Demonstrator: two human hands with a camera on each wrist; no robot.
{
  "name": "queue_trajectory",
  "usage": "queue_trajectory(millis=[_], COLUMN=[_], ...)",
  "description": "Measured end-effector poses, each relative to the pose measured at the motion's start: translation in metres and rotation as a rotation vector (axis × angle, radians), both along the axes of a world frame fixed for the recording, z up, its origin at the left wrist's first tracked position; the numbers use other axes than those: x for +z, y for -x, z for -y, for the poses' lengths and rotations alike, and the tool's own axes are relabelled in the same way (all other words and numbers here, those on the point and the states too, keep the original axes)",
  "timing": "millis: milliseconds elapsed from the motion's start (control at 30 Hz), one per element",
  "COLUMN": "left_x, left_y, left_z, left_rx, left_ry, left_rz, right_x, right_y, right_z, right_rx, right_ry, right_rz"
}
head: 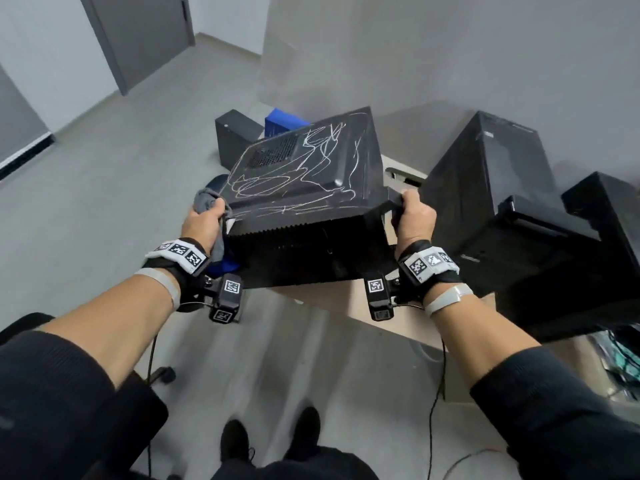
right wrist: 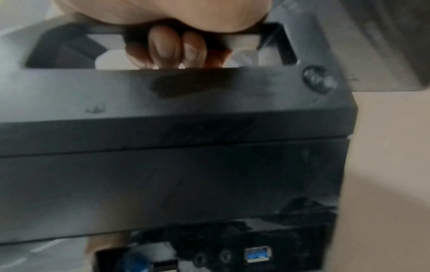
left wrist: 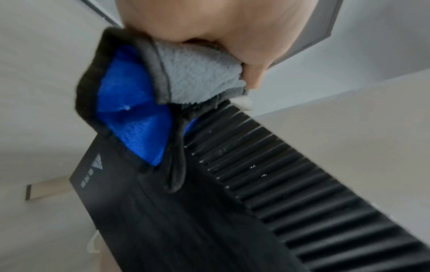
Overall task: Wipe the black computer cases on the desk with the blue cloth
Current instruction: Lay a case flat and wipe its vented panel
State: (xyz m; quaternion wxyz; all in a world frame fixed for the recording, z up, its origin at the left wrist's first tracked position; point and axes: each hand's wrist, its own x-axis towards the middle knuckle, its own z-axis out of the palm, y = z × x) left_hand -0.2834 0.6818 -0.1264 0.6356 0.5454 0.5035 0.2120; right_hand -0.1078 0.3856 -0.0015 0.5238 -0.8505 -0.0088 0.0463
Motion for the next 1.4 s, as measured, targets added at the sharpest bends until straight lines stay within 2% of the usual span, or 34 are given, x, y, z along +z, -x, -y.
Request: queue_trajectory(millis=[33,100,200,267,400,600,733,867,933,1033,1133,1233,1400], left_x=[-0.024,-0.031,0.011,0.011,0.000,-0.006,-0.013,-0.012,-0.009,-0.004,-0.005,-0.005,-0.001], left_y=[-0.002,0.003,0.014,0.011,0.005,-0.010,-0.015,-0.020,-0.024,-0.032,-0.045,-0.064,-0.090], left_z=[-0.016,-0.017,0.018,0.031,0.053,0.075,0.088,0.100,0.109,0.140,0.206,0.263,0.284], left_rx=[0.017,0.038,-0.012,-0.049,-0.107,-0.216,-0.305,-0.290,-0.292,-0.354,-0.562,-0.804,-1.106], left_ry=[-0.029,-0.053,-0.106,-0.132,-0.248,-0.495,-0.581,-0.605,-0.615,-0.646,-0.742,-0.872,-1.025], left_rz=[-0.035,-0.118,-0.282,-0.338,-0.413,-0.641,-0.781,-0.785,-0.793,-0.777,-0.690,-0.645,-0.627], right_x=[-0.014,-0.037,-0.078,-0.105,-0.130,-0.191,-0.167,-0.160,-0.163,-0.163,-0.158,-0.150,-0.136], right_y=[0.003,0.008,0.004,0.001,0.010,-0.002,0.007,0.002,-0.004,-0.011,-0.015,-0.014,-0.004], right_z=[0.000,0.002,0.015,0.028,0.045,0.067,0.065,0.069,0.070,0.073,0.081,0.085,0.092], right_rx=[0.000,-0.010,-0.053,-0.123,-0.285,-0.374,-0.328,-0.227,-0.152,0.061,0.250,0.336,0.372], right_ry=[0.014,0.028,-0.001,-0.100,-0.278,-0.387,-0.369,-0.305,-0.273,-0.115,0.060,0.102,0.065], right_rz=[-0.038,-0.114,-0.246,-0.342,-0.487,-0.562,-0.587,-0.595,-0.591,-0.578,-0.560,-0.542,-0.471])
